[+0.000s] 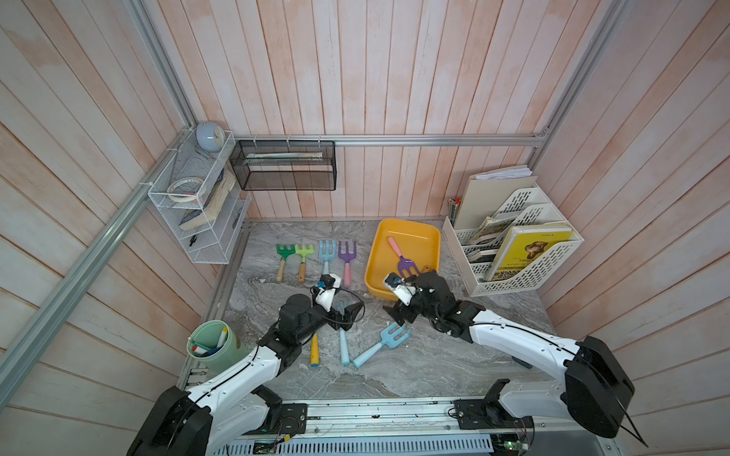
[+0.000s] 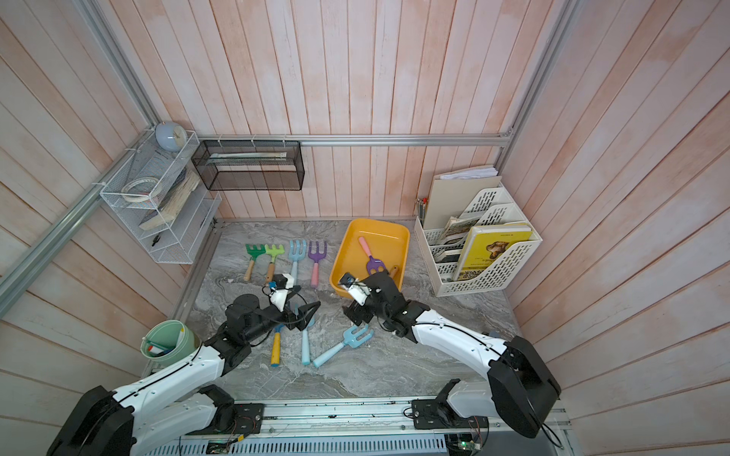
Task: Take the hand rake out of the storage box
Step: Place the rake at the center of the board, then adjust the rake at the center of the board.
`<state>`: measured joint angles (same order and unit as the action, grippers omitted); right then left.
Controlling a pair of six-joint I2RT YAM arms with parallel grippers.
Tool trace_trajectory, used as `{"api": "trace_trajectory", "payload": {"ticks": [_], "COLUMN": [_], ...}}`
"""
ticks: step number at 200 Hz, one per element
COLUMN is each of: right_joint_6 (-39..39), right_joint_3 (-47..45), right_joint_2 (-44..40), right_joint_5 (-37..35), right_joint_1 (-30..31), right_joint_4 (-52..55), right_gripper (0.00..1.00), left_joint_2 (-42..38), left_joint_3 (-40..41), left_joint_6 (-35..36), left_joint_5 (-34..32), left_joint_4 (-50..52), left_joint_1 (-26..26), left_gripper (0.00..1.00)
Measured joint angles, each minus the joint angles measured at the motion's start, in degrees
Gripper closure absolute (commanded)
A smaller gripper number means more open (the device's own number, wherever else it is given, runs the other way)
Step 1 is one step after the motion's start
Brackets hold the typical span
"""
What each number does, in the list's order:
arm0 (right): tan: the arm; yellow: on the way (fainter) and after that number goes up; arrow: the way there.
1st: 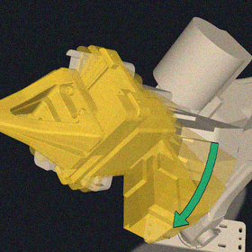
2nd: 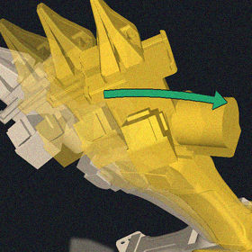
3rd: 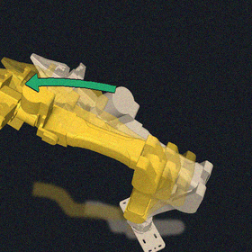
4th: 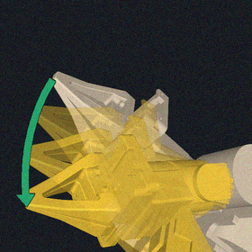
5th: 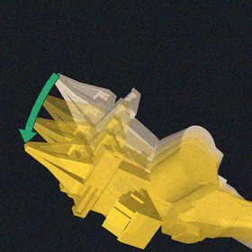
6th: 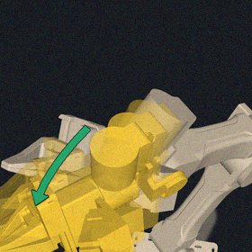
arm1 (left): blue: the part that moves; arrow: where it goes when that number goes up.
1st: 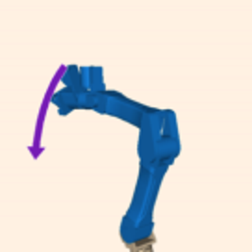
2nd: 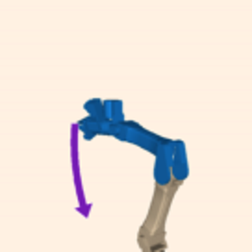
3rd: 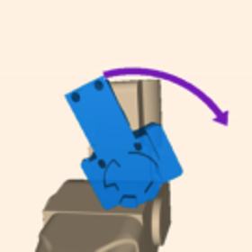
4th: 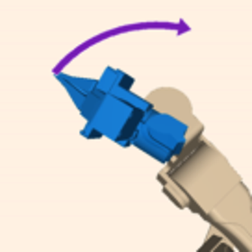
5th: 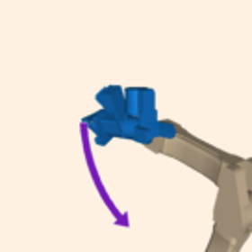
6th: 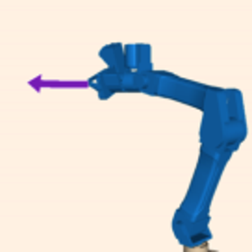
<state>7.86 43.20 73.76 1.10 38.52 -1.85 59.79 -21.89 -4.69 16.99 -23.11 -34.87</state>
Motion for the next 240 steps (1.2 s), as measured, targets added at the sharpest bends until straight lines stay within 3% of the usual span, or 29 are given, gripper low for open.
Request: {"api": "trace_trajectory", "payload": {"ticks": [27, 54, 71, 102, 135, 185, 199, 240], "right_joint_6": [-18.58, -27.74, -30.75, -33.83, -34.51, -34.67, -34.67, -34.86], "right_joint_3": [-3.04, -3.5, -4.44, -7.26, -8.28, -10.1, -10.1, -10.1], "right_joint_2": [-2.36, -2.01, -1.73, -1.7, -2.75, -3.89, -3.89, -2.95], "right_joint_5": [-1.18, -2.51, -0.76, 1.79, 3.32, 7.85, 7.91, 8.0], "right_joint_1": [-11.56, -12.81, -13.53, -15.63, -15.89, -16.02, -16.17, -16.83], "right_joint_4": [-1.33, 0.42, -0.7, -1.36, -2.67, -6.19, -6.43, -6.95], "right_gripper": [0.02, 0.02, 0.02, 0.02, 0.02, 0.02, 0.02, 0.02], "left_joint_2": [1.73, 7.76, 13.92, 23.76, 27.8, 31.21, 31.91, 35.19], "left_joint_3": [-0.81, -4.0, -7.28, -12.15, -15.98, -18.32, -18.71, -22.62], "left_joint_6": [2.08, 2.14, 2.16, 1.92, 1.95, 2.08, 1.66, 1.49], "left_joint_5": [-1.57, -4.92, -5.77, -9.29, -13.25, -15.76, -16.46, -17.29], "left_joint_4": [5.42, 13.11, 17.2, 22.88, 25.53, 27.43, 27.87, 29.59], "left_joint_1": [-10.99, -21.07, -24.5, -25.2, -24.83, -22.14, -21.81, -20.98], "left_gripper": [0.0, 0.01, 0.06, 0.1, 0.14, 0.32, 0.49, 0.65]}}
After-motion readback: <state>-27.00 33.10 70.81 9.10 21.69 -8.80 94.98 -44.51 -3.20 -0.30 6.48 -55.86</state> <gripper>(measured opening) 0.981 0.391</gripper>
